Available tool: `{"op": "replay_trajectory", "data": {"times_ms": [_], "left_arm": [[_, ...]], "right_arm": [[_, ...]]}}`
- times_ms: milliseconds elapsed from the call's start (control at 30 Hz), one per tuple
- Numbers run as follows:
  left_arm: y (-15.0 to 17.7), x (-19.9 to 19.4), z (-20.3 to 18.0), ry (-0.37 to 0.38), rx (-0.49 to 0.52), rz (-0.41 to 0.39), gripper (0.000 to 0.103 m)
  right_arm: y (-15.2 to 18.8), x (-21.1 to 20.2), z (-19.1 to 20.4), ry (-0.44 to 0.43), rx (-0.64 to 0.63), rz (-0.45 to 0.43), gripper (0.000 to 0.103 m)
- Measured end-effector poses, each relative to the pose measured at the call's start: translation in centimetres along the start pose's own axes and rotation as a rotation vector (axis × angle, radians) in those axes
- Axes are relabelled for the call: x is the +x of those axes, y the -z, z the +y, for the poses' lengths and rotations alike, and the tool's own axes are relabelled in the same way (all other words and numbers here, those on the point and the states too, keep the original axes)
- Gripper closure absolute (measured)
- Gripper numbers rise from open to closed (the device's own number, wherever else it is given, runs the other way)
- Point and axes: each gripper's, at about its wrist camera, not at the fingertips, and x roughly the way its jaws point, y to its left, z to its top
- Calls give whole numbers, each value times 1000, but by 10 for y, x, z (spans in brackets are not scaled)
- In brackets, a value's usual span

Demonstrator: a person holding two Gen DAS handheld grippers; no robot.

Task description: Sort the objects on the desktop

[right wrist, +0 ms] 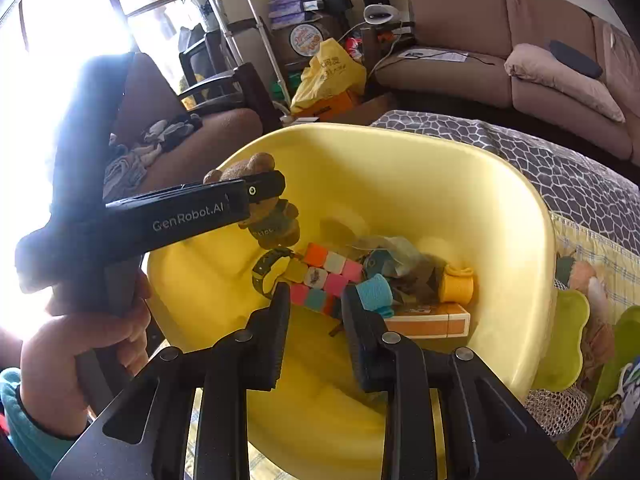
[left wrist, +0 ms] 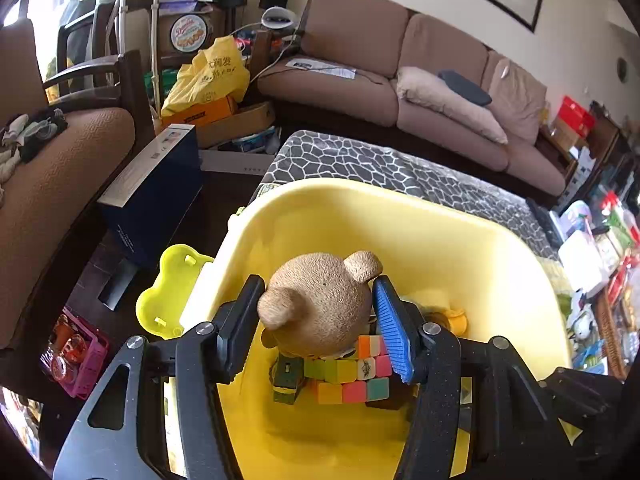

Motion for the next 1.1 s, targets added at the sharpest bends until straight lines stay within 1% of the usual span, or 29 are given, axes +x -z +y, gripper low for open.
{"op": "replay_trajectory", "data": {"times_ms": [33, 67, 100, 167, 267, 333, 400, 500, 533, 633, 733, 800, 900, 967, 1033, 1100], "left_arm": [[-1, -1, 1, 11, -3, -2, 44], [-2, 0, 1, 15, -2, -2, 44], [-2, 0, 1, 13, 0, -2, 44], [-2, -1, 1, 15, 1, -2, 43], [-2, -4, 2, 21, -9, -4, 39], [-3, -9, 4, 34, -19, -15, 32], [-4, -16, 4, 23, -21, -39, 24], [-4, -27, 7, 26, -27, -63, 23], [-3, -29, 7, 28, -27, -67, 21], [0, -36, 6, 22, -14, -77, 14], [3, -40, 2, 24, -3, -82, 12], [4, -42, 0, 25, 7, -80, 12], [5, -45, -1, 25, 7, -80, 12], [6, -48, -1, 27, -1, -84, 10], [9, -52, -3, 29, -1, -96, 3], [14, -58, -5, 26, 3, -114, 0]], "right_arm": [[1, 0, 0, 4, -4, 4, 75], [2, 0, 0, 5, -8, 3, 75], [0, 0, 2, 7, -7, 0, 72], [0, -2, 2, 6, 2, -6, 69], [-2, -6, 1, 6, 5, -12, 63], [-2, -9, 1, 11, 1, -15, 62], [-2, -12, 1, 17, 0, -17, 59], [-3, -21, -2, 17, 5, -36, 54], [-3, -24, -3, 19, 9, -43, 53], [-5, -32, -5, 28, 16, -62, 45], [-6, -40, -7, 37, 21, -81, 35], [-6, -43, -7, 44, 22, -89, 24], [-6, -46, -6, 64, 11, -86, 17], [-6, -48, -5, 89, 3, -82, 14], [-4, -51, -6, 103, -2, -88, 10], [-1, -55, -8, 118, -2, -92, 2]]}}
